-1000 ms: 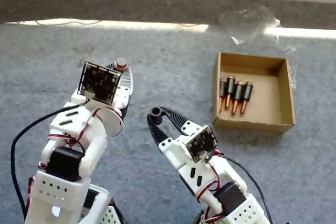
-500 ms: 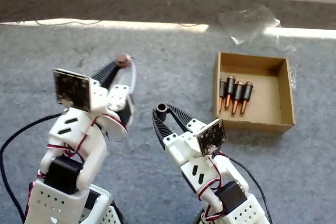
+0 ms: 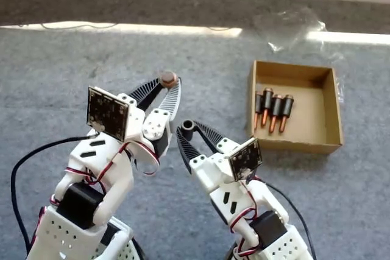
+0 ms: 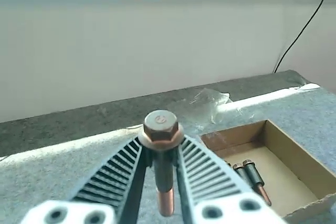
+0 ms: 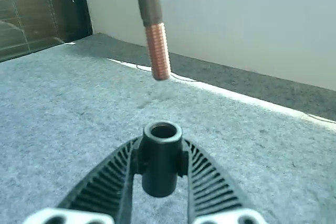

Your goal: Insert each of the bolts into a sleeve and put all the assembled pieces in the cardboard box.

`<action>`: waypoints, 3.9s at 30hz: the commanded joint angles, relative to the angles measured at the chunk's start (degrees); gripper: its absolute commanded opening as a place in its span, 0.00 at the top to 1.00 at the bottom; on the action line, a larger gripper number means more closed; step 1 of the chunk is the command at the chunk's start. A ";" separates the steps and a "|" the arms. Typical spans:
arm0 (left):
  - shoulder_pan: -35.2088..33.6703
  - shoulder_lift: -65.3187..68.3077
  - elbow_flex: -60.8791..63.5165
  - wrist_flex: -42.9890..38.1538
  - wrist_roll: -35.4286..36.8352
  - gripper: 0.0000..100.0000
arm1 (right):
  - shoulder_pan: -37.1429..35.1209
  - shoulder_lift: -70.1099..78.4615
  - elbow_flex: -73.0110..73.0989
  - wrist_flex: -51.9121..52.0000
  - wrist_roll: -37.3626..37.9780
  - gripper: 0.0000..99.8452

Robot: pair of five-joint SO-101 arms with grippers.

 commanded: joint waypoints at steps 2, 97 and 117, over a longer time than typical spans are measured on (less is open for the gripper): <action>4.70 -1.19 -1.98 -1.14 -2.02 1.00 | 0.84 -0.57 7.69 -0.13 -0.62 1.00; 6.29 -7.60 16.13 1.05 -0.97 1.00 | 0.84 -0.57 7.69 0.48 9.41 1.00; 1.10 -7.60 16.57 0.97 -0.97 0.84 | 0.84 -0.57 7.69 0.40 9.41 1.00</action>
